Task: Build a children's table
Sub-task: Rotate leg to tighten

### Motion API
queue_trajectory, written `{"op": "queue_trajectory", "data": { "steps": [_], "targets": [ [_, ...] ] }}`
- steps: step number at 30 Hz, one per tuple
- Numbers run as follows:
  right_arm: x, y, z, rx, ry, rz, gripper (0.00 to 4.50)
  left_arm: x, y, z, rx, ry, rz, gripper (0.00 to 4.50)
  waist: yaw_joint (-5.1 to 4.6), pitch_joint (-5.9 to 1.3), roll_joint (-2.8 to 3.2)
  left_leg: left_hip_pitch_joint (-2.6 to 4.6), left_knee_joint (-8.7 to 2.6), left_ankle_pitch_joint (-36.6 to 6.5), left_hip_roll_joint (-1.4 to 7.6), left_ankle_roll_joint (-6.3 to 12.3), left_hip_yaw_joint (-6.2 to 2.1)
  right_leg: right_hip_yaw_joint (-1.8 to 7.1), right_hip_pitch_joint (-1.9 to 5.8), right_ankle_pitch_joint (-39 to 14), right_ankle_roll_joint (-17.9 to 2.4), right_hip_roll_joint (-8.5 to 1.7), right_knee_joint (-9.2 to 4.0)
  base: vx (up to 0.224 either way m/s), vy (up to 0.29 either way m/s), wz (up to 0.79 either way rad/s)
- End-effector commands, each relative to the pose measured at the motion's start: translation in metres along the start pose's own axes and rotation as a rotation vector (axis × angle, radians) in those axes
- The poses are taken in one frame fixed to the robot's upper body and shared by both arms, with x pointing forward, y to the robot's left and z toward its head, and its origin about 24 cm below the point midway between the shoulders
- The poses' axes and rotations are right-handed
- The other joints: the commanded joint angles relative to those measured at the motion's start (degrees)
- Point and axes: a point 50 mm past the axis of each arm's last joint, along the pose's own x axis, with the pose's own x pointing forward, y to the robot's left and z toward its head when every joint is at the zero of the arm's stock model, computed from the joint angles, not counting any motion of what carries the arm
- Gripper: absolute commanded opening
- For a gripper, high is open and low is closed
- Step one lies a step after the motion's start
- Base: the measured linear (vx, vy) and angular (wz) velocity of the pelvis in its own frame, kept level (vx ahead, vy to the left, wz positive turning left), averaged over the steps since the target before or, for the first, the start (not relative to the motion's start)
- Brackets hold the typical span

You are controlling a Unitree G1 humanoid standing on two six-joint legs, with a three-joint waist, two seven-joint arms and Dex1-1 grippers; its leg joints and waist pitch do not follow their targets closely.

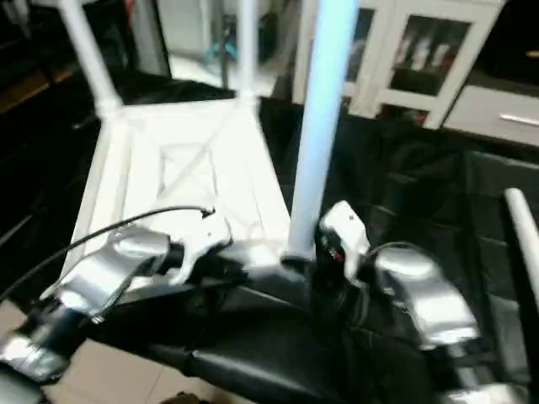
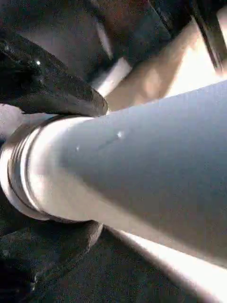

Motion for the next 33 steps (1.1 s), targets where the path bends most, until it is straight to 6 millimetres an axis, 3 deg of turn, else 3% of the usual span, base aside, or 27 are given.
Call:
{"op": "queue_trajectory", "data": {
  "steps": [1,2,5,16,18,28,30,33],
  "targets": [
    [0.004,-0.006,-0.005,0.021,0.019,-0.105,2.72,0.007,0.002,0.009,-0.017,-0.035,0.027,0.00,-0.36,-3.40,-0.27,1.65,-4.91,-18.31,5.43,-2.09,-3.84,3.30,1.55,-24.45,-10.33,-6.65,-5.89,0.000,0.000,0.00],
    [0.008,-0.007,-0.007,0.049,0.016,-0.169,2.72,0.011,0.005,0.013,-0.035,-0.048,0.066,0.00,-0.75,-3.40,-0.36,1.30,-5.18,-18.01,5.54,-2.25,-3.94,3.40,1.70,-22.89,-10.01,-6.57,-5.80,0.000,0.000,0.00],
    [0.017,-0.009,-0.011,0.092,0.022,-0.297,2.72,0.019,0.009,0.021,-0.044,-0.066,0.121,0.00,-1.19,-3.55,-0.25,1.31,-5.09,-17.04,5.25,-2.09,-3.69,3.62,1.42,-20.03,-10.68,-6.49,-5.71,0.000,0.000,0.00],
    [0.045,-0.009,-0.021,0.136,0.090,-0.800,2.72,0.044,0.019,0.039,-0.057,-0.056,0.290,0.00,-1.78,-3.74,0.16,1.24,-5.17,-15.79,5.19,-1.96,-3.63,3.67,1.35,-17.35,-11.06,-6.52,-5.59,0.000,0.000,0.00],
    [0.049,-0.009,-0.020,0.134,0.098,-0.864,2.72,0.048,0.018,0.040,-0.056,-0.056,0.299,0.00,-1.84,-3.83,-0.05,1.19,-5.22,-15.86,5.11,-1.75,-3.56,3.70,1.41,-17.17,-10.81,-6.48,-5.58,0.000,0.000,0.00],
    [0.061,-0.008,0.012,0.160,-0.123,-0.756,2.72,0.041,0.019,0.035,-0.034,-0.064,0.284,0.00,-1.81,-3.80,-0.03,0.77,-5.35,-14.81,5.28,-0.44,-3.46,3.80,1.59,-16.04,-10.56,-6.68,-5.44,0.000,0.000,0.00],
    [0.058,-0.010,0.016,0.139,-0.146,-0.727,3.28,0.038,0.019,0.033,-0.022,-0.057,0.276,0.00,-1.83,-4.03,0.01,0.50,-5.32,-13.03,5.44,0.19,-3.52,3.81,1.87,-13.33,-11.05,-6.70,-5.01,0.000,0.000,0.00],
    [0.051,-0.014,0.021,0.084,-0.162,-0.625,3.51,0.033,0.015,0.027,0.008,-0.042,0.241,0.00,-1.73,-4.30,0.08,0.25,-4.81,-9.82,5.39,1.96,-3.20,3.82,2.04,-8.02,-12.55,-6.67,-4.53,0.000,0.000,0.00]
  ]
}}
